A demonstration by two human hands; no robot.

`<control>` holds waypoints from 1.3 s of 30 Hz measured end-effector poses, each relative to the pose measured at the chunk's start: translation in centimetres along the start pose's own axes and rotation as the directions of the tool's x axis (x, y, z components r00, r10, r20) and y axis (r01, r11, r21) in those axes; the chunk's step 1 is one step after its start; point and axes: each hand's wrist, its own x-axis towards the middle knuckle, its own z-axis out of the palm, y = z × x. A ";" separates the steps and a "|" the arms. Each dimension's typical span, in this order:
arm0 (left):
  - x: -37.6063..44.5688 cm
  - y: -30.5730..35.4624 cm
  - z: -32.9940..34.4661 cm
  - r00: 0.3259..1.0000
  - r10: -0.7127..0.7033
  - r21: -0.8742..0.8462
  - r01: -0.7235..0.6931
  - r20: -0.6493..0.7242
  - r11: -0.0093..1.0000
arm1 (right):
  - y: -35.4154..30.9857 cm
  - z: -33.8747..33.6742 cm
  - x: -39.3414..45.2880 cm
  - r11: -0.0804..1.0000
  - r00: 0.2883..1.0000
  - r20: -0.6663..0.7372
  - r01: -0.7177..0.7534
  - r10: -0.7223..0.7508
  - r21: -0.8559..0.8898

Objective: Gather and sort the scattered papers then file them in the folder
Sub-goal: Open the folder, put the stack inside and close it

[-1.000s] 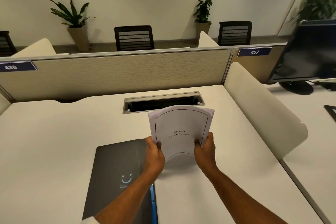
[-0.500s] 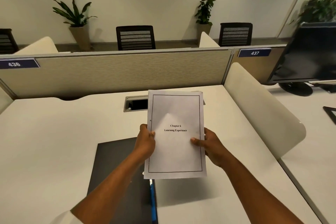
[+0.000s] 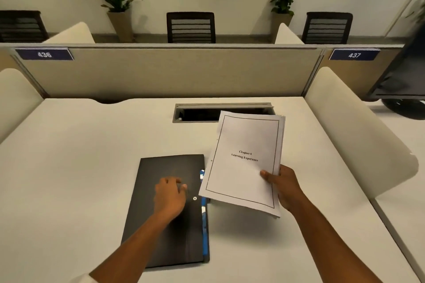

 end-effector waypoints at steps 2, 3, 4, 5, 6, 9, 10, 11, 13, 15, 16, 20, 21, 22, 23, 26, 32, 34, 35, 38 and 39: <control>-0.5 -1.3 0.8 0.995 -0.025 0.170 0.008 0.098 0.985 | -0.3 0.5 0.3 1.000 1.000 0.009 -0.005 0.005 -0.020; -0.9 -1.7 1.3 0.989 -0.041 0.239 0.006 0.142 0.971 | -0.5 0.9 0.5 0.999 1.000 0.021 -0.005 0.006 -0.038; -1.3 -1.9 1.7 0.982 -0.063 0.280 0.010 0.181 0.960 | -0.7 1.4 0.7 0.998 0.999 0.038 -0.002 0.004 -0.060; -1.6 -2.1 2.2 0.973 -0.090 0.297 0.023 0.213 0.955 | -0.9 2.1 0.8 0.996 0.998 0.057 0.005 0.001 -0.093; -1.9 -2.2 2.6 0.964 -0.117 0.305 0.039 0.239 0.952 | -1.1 2.8 1.0 0.990 0.997 0.076 0.014 -0.003 -0.143; -2.6 -2.1 3.3 0.945 -0.165 0.332 0.065 0.282 0.941 | -1.1 4.2 1.4 0.933 0.991 0.132 0.047 0.000 -0.357; -2.8 -2.1 3.3 0.943 -0.174 0.338 0.071 0.285 0.938 | -0.9 4.3 1.4 0.907 0.989 0.147 0.055 0.008 -0.418; -3.0 -2.1 3.4 0.942 -0.180 0.347 0.074 0.284 0.935 | -0.6 4.0 1.4 0.886 0.988 0.153 0.056 0.017 -0.461; -3.4 -2.0 3.2 0.942 -0.183 0.372 0.068 0.283 0.926 | 0.2 2.9 1.2 0.862 0.989 0.141 0.036 0.042 -0.506; -3.6 -1.9 3.3 0.940 -0.184 0.394 0.060 0.286 0.917 | 1.1 1.1 0.7 0.845 0.992 0.105 -0.002 0.068 -0.535; -3.7 -1.8 3.3 0.939 -0.189 0.406 0.059 0.287 0.912 | 1.5 0.3 0.5 0.837 0.993 0.088 -0.020 0.081 -0.546; -3.9 -1.2 3.2 0.936 -0.209 0.424 0.075 0.281 0.903 | 3.3 -2.2 -0.6 0.837 0.992 0.046 -0.071 0.114 -0.542; -4.0 -1.0 3.3 0.934 -0.216 0.412 0.084 0.283 0.907 | 3.7 -2.6 -1.0 0.843 0.992 0.036 -0.081 0.118 -0.532; -4.1 -0.7 3.3 0.932 -0.221 0.399 0.093 0.288 0.912 | 4.1 -2.8 -1.3 0.847 0.992 0.026 -0.091 0.122 -0.523; -4.2 -0.4 3.3 0.929 -0.225 0.383 0.101 0.294 0.918 | 4.5 -3.0 -1.6 0.851 0.992 0.020 -0.099 0.127 -0.516; -4.7 0.5 3.1 0.927 -0.217 0.332 0.109 0.306 0.937 | 5.6 -3.1 -2.4 0.866 0.989 0.013 -0.124 0.148 -0.485; -4.8 2.2 2.0 0.915 -0.233 0.058 0.227 0.330 0.972 | 6.9 -3.2 -3.3 0.873 0.984 0.020 -0.148 0.177 -0.464; -4.9 2.8 1.2 0.920 -0.212 -0.029 0.234 0.330 0.972 | 7.0 -3.0 -3.4 0.874 0.985 0.026 -0.138 0.169 -0.465; -5.0 2.9 0.7 0.926 -0.193 -0.084 0.231 0.324 0.969 | 7.0 -2.8 -3.4 0.876 0.986 0.028 -0.134 0.165 -0.463; -5.5 2.9 -1.2 0.956 -0.086 -0.252 0.160 0.281 0.954 | 6.6 -2.5 -3.3 0.889 0.986 0.059 -0.112 0.154 -0.445; -5.7 2.8 -1.8 0.966 -0.028 -0.288 0.104 0.258 0.952 | 6.5 -2.4 -3.2 0.893 0.986 0.077 -0.099 0.148 -0.438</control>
